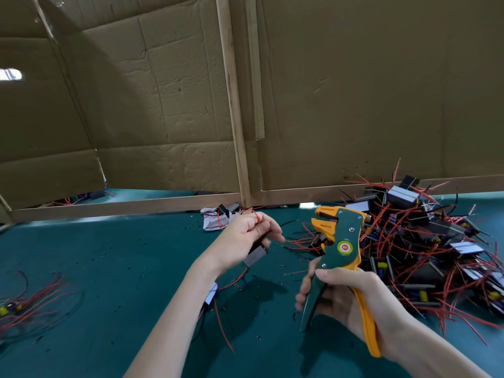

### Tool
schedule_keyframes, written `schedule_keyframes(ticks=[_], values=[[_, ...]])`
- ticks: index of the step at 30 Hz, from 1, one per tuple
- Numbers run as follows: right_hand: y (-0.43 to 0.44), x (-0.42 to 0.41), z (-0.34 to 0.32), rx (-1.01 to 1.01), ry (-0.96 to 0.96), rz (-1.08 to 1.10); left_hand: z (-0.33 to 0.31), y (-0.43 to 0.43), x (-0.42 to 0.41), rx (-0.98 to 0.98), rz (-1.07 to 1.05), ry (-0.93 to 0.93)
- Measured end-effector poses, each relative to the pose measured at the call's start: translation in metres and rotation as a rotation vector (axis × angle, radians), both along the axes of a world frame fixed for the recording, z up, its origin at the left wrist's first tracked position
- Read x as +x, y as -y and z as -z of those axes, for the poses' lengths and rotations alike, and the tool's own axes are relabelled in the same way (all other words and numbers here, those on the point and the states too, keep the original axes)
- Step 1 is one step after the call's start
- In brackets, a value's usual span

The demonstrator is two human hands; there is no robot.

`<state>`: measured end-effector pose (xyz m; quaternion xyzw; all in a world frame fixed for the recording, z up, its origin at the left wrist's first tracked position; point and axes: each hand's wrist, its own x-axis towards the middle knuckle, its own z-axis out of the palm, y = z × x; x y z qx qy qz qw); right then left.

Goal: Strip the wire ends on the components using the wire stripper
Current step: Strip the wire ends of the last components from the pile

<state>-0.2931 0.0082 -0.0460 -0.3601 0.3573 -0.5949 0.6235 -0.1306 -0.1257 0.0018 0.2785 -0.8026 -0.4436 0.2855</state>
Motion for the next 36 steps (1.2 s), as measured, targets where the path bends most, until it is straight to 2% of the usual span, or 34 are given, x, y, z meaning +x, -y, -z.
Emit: schedule_keyframes(ticks=[4, 6, 13, 19, 36], values=[[-0.002, -0.004, 0.002, -0.035, -0.061, 0.003, -0.003, 0.001, 0.0, -0.257, -0.114, 0.164], [-0.002, -0.004, 0.001, -0.055, -0.087, -0.015, -0.005, -0.003, -0.002, -0.325, -0.134, 0.215], [-0.001, -0.001, 0.002, -0.038, -0.093, -0.037, -0.015, -0.017, -0.009, -0.343, -0.07, 0.268], [-0.001, 0.006, -0.005, -0.013, -0.126, 0.004, -0.018, -0.021, -0.011, -0.494, -0.083, 0.306], [-0.01, 0.006, -0.01, 0.075, -0.205, 0.069, -0.022, -0.03, -0.012, -0.545, -0.052, 0.346]])
